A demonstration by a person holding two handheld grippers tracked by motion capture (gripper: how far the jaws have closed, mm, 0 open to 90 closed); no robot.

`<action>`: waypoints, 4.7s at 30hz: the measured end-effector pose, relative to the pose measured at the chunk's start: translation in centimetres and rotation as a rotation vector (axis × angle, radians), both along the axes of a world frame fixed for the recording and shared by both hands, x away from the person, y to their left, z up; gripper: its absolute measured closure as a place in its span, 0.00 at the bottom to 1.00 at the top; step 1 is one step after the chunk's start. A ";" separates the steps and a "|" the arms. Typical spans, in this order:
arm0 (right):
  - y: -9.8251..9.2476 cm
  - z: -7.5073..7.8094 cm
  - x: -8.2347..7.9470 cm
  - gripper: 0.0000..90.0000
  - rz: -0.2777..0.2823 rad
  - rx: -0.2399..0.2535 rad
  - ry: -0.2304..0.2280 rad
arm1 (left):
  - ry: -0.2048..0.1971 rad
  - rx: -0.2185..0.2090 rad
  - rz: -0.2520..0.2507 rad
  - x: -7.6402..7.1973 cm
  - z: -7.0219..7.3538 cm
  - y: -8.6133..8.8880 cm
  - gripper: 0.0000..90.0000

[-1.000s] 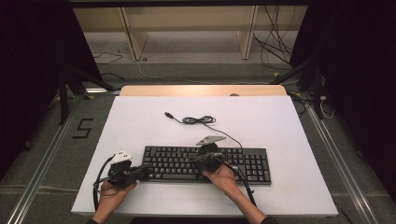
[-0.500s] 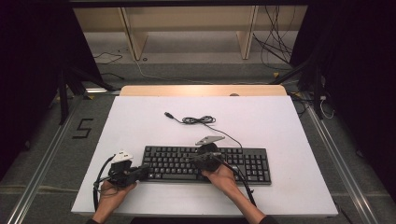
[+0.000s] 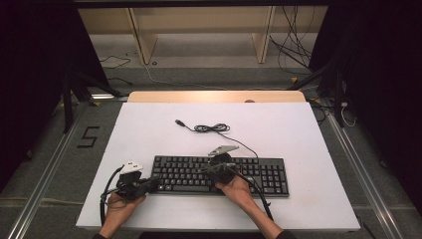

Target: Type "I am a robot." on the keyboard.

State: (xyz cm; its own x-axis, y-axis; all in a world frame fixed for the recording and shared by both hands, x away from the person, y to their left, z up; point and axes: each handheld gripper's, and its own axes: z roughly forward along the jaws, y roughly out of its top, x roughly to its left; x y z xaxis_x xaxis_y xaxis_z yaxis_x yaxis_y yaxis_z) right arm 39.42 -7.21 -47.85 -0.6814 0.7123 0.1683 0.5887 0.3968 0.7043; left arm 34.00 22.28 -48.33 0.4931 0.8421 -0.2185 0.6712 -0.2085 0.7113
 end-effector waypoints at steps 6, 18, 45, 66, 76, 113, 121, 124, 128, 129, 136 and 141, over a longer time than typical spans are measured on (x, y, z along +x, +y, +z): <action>0.0 0.0 0.0 1.00 -0.003 0.000 0.000 | -0.001 0.006 -0.003 0.0 0.0 0.1 0.99; -0.6 0.6 -0.1 0.96 -0.020 0.056 0.010 | -0.049 -0.035 0.001 -0.3 0.7 0.1 0.93; -1.1 2.0 -1.2 0.51 0.045 0.146 -0.010 | -0.122 -0.114 -0.032 -0.9 1.5 -0.5 0.45; -1.1 2.5 -2.5 0.51 0.088 0.168 -0.018 | -0.163 -0.143 -0.029 -1.2 1.9 -0.5 0.37; -0.6 1.6 -4.3 0.95 0.156 0.120 0.005 | -0.171 -0.148 -0.034 -1.4 2.0 -0.5 0.33; 0.4 -0.5 -4.8 1.00 0.179 0.028 0.017 | -0.193 -0.155 -0.044 -1.6 2.2 -0.7 0.31; 0.4 -0.5 -4.9 1.00 0.176 0.028 0.015 | -0.195 -0.157 -0.036 -1.5 2.1 -0.6 0.31; 0.1 -0.3 -4.8 0.96 0.179 0.052 0.023 | -0.194 -0.157 -0.025 -1.5 2.1 -0.5 0.31; -0.4 0.3 -4.7 0.90 0.170 0.089 0.008 | -0.181 -0.148 -0.001 -1.3 2.0 -0.4 0.35; -0.5 0.4 -4.7 0.88 0.165 0.095 0.004 | -0.180 -0.147 0.009 -1.2 2.0 -0.3 0.37; -1.6 1.2 -4.8 0.71 0.151 0.134 -0.024 | -0.160 -0.131 0.024 -0.8 1.9 -0.5 0.51; -2.6 1.7 -4.9 0.59 0.132 0.165 -0.031 | -0.135 -0.102 0.010 -0.3 1.8 -1.0 0.69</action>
